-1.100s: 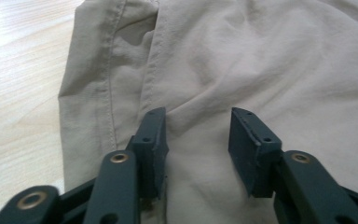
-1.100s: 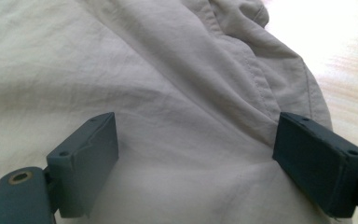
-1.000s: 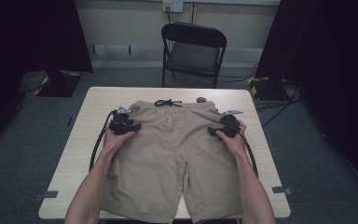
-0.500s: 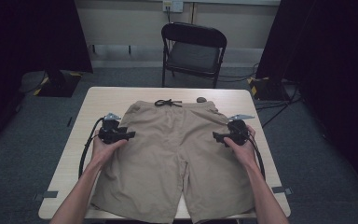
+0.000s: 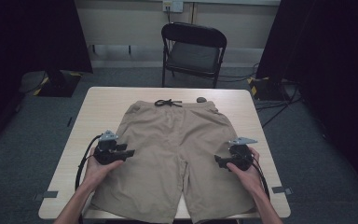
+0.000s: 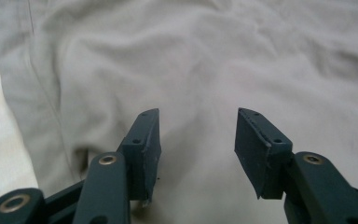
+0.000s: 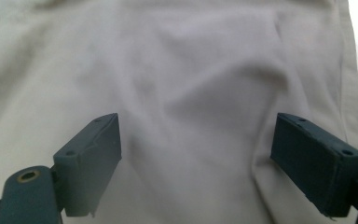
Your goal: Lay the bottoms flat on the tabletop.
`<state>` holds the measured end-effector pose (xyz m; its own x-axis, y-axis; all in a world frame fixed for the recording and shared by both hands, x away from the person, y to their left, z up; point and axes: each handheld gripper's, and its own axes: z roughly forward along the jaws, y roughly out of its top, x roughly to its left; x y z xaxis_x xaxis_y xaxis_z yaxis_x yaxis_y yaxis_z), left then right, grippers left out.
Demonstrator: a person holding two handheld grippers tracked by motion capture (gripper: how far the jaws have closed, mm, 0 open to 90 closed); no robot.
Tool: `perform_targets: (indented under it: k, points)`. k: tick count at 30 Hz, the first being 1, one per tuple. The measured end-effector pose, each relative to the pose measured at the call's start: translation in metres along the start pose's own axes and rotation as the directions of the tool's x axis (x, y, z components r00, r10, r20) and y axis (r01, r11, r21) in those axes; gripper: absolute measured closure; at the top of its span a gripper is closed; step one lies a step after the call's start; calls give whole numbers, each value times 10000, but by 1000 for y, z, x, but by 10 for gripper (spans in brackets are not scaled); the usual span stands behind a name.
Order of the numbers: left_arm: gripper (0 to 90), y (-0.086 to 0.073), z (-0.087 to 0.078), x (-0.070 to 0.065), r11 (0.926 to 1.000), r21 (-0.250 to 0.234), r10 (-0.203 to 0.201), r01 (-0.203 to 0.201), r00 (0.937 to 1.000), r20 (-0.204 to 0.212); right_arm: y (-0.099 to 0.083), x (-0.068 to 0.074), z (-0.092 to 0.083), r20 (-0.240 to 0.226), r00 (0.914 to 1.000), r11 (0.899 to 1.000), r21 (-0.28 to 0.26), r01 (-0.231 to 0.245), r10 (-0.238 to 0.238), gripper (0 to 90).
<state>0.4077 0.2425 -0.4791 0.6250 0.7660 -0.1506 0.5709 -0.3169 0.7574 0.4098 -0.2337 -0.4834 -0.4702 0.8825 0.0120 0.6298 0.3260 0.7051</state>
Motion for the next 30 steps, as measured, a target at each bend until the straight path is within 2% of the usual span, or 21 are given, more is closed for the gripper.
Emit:
perform_targets:
  k: [2, 4, 6, 7, 9, 11, 14, 16, 19, 22, 25, 30]
  points:
    - [501, -4, -1, -1, 10000, -13, -20, 20, 10000, -17, -4, 0, -2, 44, 10000, 10000, -64, 56, -55, 157]
    - [498, -15, -5, -4, 10000, 68, -16, 17, 9998, -185, -15, 1, -8, 220, 9995, 9998, -16, 208, -208, 155]
    - [488, -22, -3, -5, 9991, 418, 57, -49, 9998, -210, -22, 0, -10, 250, 9993, 9993, 243, 288, -294, 144]
    - [486, -24, -4, -6, 9993, 319, 191, -183, 9996, -230, -26, -1, -10, 260, 9994, 9996, 156, 216, -220, 145]
    - [478, -27, -6, -7, 9997, 247, 99, -92, 9996, -262, -30, -3, -12, 288, 9995, 9999, -17, 153, -152, 145]
    - [466, -29, -6, -8, 9997, 160, 183, -178, 9994, -293, -33, -3, -15, 301, 9994, 9998, -99, 174, -171, 145]
    - [452, -29, -7, -8, 9999, 103, 39, -36, 9997, -244, -40, -7, -20, 263, 9996, 9997, -210, 131, -126, 144]
    - [451, -31, -7, -9, 9999, 80, 145, -143, 9996, -250, -42, -10, -22, 286, 9995, 9996, -232, 137, -130, 145]
    - [444, -33, -10, -10, 9999, 100, 94, -91, 9997, -239, -46, -10, -26, 340, 9994, 9997, -247, 90, -82, 145]
    - [436, -37, -14, -14, 10000, 67, 11, -9, 9997, -246, -48, -11, -28, 380, 9993, 9996, -267, 39, -29, 145]
    - [426, -42, -18, -15, 10000, 27, -79, 79, 9999, -81, -48, -11, -29, 397, 9992, 9998, -203, 21, -13, 145]
    - [403, -41, -24, -17, 9996, 116, -257, 257, 9997, -43, -47, -10, -29, 491, 9988, 9999, -96, -69, 74, 145]
